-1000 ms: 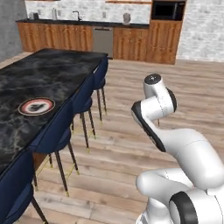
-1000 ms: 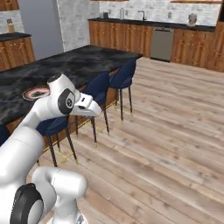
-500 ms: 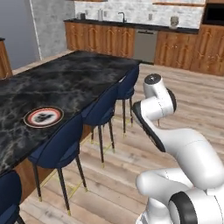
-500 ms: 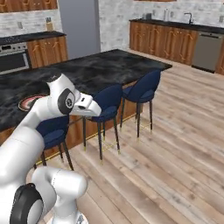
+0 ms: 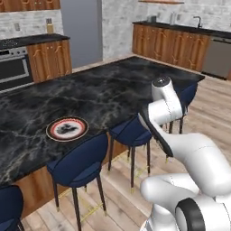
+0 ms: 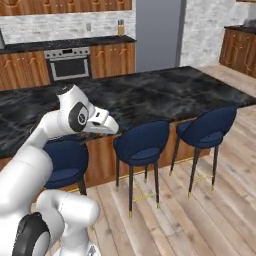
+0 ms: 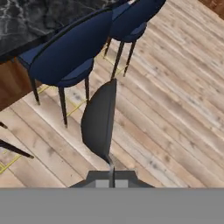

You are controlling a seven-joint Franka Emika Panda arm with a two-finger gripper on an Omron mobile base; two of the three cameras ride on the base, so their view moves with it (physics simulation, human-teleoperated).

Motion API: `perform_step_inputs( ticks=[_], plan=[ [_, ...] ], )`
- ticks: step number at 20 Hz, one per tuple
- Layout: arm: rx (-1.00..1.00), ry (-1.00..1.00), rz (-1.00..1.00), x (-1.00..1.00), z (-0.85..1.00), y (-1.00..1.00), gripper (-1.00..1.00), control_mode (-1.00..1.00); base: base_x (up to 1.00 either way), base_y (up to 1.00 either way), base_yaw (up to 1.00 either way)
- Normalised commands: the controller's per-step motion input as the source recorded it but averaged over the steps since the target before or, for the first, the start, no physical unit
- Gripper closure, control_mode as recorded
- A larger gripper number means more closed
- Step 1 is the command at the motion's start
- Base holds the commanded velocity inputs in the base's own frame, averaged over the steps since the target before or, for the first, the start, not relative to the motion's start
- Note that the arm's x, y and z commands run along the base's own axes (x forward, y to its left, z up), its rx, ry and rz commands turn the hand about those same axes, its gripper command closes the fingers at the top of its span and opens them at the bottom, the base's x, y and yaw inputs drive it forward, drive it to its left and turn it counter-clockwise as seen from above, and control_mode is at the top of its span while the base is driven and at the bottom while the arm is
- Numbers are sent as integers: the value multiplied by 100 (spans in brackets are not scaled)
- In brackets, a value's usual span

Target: Take the fork and place it on the left side of the plate. Then take the spoon and place it on the right side of the plate. Make sure they're directly next to the plate.

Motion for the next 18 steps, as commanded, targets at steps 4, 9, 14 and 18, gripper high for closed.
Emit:
perform_step_inputs(
  ticks=[4,9,14,18],
  plan=[
    [0,0,0,0,0,0,100,100,100,-13,62],
    [0,0,0,0,0,0,100,100,88,-31,54],
    [0,0,0,0,0,0,100,100,48,-55,45],
    [0,0,0,0,0,0,100,100,39,-40,40]
  ],
)
